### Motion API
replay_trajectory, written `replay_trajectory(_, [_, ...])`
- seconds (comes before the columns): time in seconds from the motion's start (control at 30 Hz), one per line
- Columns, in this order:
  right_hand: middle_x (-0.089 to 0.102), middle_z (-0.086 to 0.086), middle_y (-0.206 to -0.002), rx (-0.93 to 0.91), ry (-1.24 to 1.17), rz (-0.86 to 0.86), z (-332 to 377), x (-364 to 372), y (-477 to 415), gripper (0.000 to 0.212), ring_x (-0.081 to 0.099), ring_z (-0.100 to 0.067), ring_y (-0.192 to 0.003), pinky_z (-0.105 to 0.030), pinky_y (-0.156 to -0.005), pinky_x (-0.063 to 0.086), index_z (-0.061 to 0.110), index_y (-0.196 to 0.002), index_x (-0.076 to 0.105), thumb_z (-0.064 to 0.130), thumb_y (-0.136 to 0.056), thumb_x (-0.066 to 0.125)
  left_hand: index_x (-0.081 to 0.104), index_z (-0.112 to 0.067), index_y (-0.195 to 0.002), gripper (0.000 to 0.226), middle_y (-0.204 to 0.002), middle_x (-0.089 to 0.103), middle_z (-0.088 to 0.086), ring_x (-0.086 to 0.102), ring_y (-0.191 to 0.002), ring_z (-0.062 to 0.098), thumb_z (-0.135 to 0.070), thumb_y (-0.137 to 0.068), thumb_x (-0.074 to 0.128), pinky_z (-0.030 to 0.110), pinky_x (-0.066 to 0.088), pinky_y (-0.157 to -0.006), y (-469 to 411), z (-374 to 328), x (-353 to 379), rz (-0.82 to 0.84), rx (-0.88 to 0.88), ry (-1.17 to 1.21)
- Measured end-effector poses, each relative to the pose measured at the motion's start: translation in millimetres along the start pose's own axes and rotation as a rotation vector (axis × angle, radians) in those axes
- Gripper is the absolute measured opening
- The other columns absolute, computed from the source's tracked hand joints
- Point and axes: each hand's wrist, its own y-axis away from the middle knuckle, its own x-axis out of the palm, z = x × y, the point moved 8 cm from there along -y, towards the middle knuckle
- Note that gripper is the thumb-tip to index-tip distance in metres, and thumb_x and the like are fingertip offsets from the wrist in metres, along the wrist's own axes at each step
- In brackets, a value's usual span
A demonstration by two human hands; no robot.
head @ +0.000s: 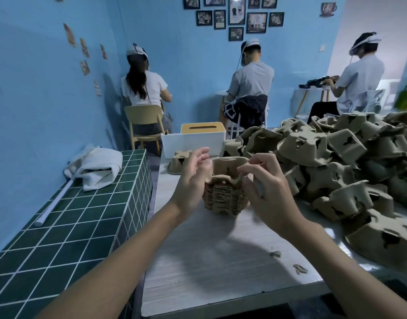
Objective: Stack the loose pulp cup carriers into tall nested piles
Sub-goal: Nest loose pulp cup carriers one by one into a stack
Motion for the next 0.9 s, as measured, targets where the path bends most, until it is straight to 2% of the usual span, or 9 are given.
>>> replay_trajectory(0.07, [0.047,-0.004,-0.115,0.062,-0.063,-0.018,-2.3,0.3,3.2,0.021,0.05,-0.008,-0.102,-0.016,-0.087,0.043,0.008,-0.11,0.067,0.015,-0.093,0.058,0.049,-0.027,-0.131,0.043,-0.129,0.051,-0.01,0.046,-0.116,-0.016,-0.041,-0.09,0.044,0.002,0.037,-0.091,2.5,4.8,1.9,0.032,0.002,-0.074])
replay_trajectory(0.13, [0.045,-0.003,-0.125,0.189,-0.145,0.006,-12.5,6.4,9.5,0.034,0.046,-0.012,-0.118,-0.024,-0.099,0.041,0.015,-0.118,0.065,0.034,-0.093,0.053,0.051,-0.03,-0.128,0.04,-0.131,0.054,-0.008,0.049,-0.12,-0.009,-0.042,-0.091,0.047,0.011,0.039,-0.098,4.9,10.8,4.3,0.067,-0.001,-0.131])
replay_trajectory(0.23, [0.032,0.002,-0.145,0.332,-0.2,0.139,-28.1,26.6,23.8,0.052,0.034,-0.01,-0.135,-0.023,-0.109,0.03,0.025,-0.133,0.055,0.052,-0.088,0.056,0.051,-0.03,-0.128,0.039,-0.136,0.05,-0.01,0.042,-0.125,-0.012,-0.043,-0.09,0.05,0.013,0.034,-0.104,8.8,14.8,5.2,0.083,0.034,-0.218])
replay_trajectory(0.33, [0.027,0.004,-0.149,0.35,-0.248,0.217,-31.1,42.9,34.9,0.057,0.03,0.004,-0.134,-0.005,-0.104,0.023,0.037,-0.136,0.042,0.051,-0.084,0.064,0.051,-0.034,-0.127,0.04,-0.134,0.052,-0.012,0.044,-0.124,-0.011,-0.047,-0.089,0.053,0.013,0.037,-0.101,10.5,19.3,2.6,0.098,0.024,-0.213])
replay_trajectory(0.4, [0.031,0.003,-0.146,0.348,-0.287,0.202,-31.6,45.8,37.0,0.063,0.031,0.011,-0.131,-0.002,-0.102,0.024,0.041,-0.135,0.036,0.054,-0.079,0.063,0.053,-0.037,-0.125,0.035,-0.127,0.057,-0.01,0.05,-0.119,-0.007,-0.046,-0.091,0.051,0.014,0.042,-0.098,5.6,22.1,-2.3,0.107,0.026,-0.197])
replay_trajectory(0.5, [0.032,0.005,-0.144,0.358,-0.286,0.197,-33.2,46.9,37.0,0.065,0.03,0.014,-0.129,-0.001,-0.102,0.023,0.041,-0.135,0.035,0.056,-0.077,0.061,0.057,-0.025,-0.122,0.037,-0.122,0.061,-0.003,0.056,-0.117,0.009,-0.046,-0.093,0.047,0.026,0.046,-0.1,-17.3,34.3,-25.1,0.016,0.039,-0.236])
replay_trajectory(0.63, [0.031,0.006,-0.144,0.34,-0.279,0.184,-34.3,47.1,37.8,0.064,0.029,0.017,-0.128,0.0,-0.1,0.023,0.042,-0.133,0.036,0.058,-0.077,0.061,0.06,-0.02,-0.114,0.022,-0.124,0.059,0.009,0.056,-0.114,0.022,-0.03,-0.096,0.056,0.035,0.045,-0.098,-63.8,66.8,-57.7,-0.094,-0.027,-0.542])
replay_trajectory(0.73, [0.029,0.01,-0.145,0.345,-0.27,0.189,-35.4,47.9,39.1,0.063,0.029,0.014,-0.129,0.002,-0.097,0.024,0.043,-0.134,0.037,0.059,-0.078,0.061,0.058,-0.012,-0.129,0.035,-0.133,0.055,0.011,0.05,-0.121,0.028,-0.025,-0.096,0.056,0.038,0.042,-0.102,-97.7,88.0,-68.7,-0.076,-0.08,-0.791])
replay_trajectory(0.9, [0.025,0.016,-0.146,0.35,-0.274,0.211,-35.7,48.2,39.5,0.062,0.031,0.014,-0.128,0.003,-0.094,0.027,0.046,-0.132,0.034,0.061,-0.078,0.06,0.043,-0.019,-0.147,0.054,-0.151,0.045,0.004,0.041,-0.136,0.026,-0.029,-0.096,0.055,0.043,0.034,-0.112,-127.7,111.4,-63.8,0.073,-0.161,-1.073])
